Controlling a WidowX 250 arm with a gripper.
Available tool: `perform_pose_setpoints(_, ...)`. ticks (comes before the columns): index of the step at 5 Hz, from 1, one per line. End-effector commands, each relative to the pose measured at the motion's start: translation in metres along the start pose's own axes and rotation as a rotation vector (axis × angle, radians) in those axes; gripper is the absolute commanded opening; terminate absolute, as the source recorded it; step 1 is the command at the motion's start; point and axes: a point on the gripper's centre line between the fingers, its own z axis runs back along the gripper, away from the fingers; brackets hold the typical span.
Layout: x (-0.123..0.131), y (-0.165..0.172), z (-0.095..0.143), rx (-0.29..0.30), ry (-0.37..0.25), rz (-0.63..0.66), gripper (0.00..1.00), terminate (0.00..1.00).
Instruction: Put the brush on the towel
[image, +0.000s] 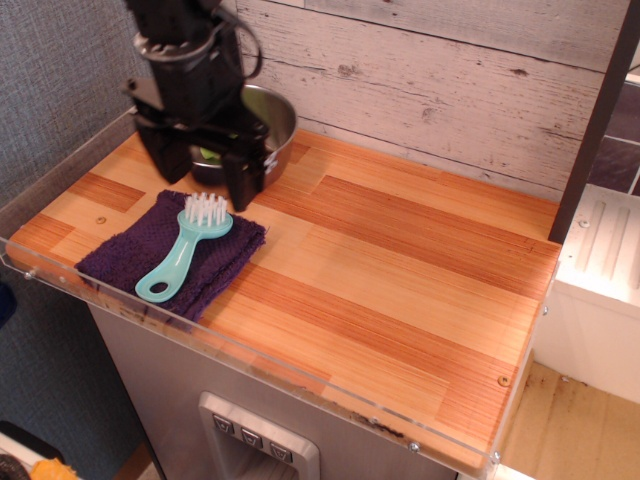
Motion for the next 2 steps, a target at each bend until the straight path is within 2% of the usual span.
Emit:
perform_pose_setpoints(1,0.0105,-0.0126,0.0126,0.004,-0.034,-0.047,1.00,0.00)
perform_pose_setpoints(2,0.0105,-0.0126,0.0126,0.004,-0.034,-0.047,1.00,1.00)
